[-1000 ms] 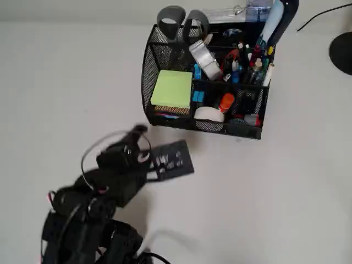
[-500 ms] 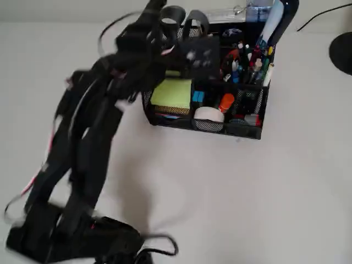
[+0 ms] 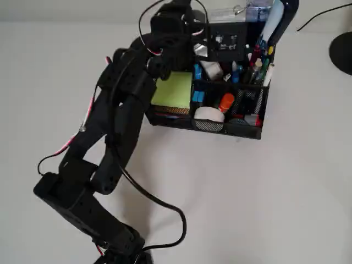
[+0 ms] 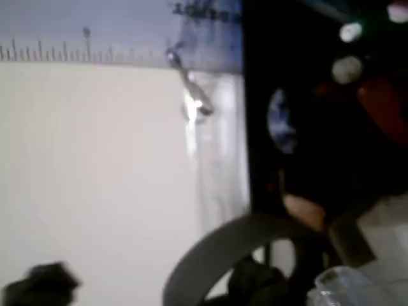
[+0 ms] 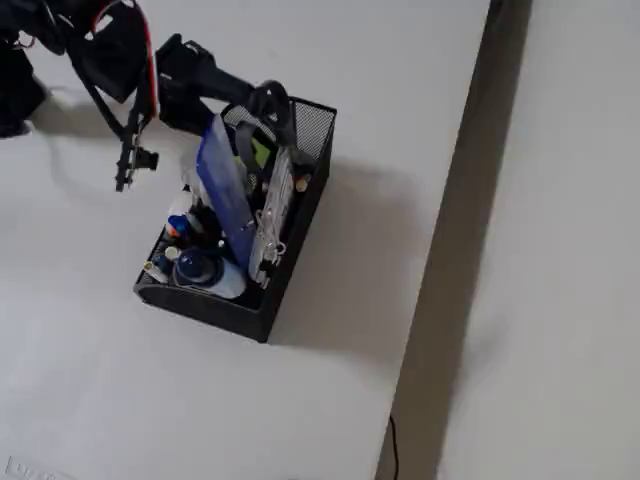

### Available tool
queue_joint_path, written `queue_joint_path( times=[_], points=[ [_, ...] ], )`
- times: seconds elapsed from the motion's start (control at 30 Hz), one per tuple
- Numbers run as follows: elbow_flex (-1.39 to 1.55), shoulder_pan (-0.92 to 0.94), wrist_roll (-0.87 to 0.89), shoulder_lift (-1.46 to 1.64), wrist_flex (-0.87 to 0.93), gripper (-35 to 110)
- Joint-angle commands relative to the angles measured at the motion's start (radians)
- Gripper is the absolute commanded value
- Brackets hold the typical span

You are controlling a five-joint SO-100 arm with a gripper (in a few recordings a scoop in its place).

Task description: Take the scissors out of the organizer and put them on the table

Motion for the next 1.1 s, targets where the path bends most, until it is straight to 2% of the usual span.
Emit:
queue_joint_path(
  times=[0.0, 0.3, 0.57, 0.8, 1.07],
  points=[
    [-0.075, 0.035, 0.044, -0.003, -0.067, 19],
    [-0.075, 0.028, 0.16, -0.023, -0.104, 0],
    [-0.075, 0.026, 0.181, 0.021, -0.084, 0],
    [-0.075, 0.077, 0.221, 0.186, -0.026, 0],
    [-0.075, 0.077, 0.207, 0.417, 0.175, 0]
  ],
)
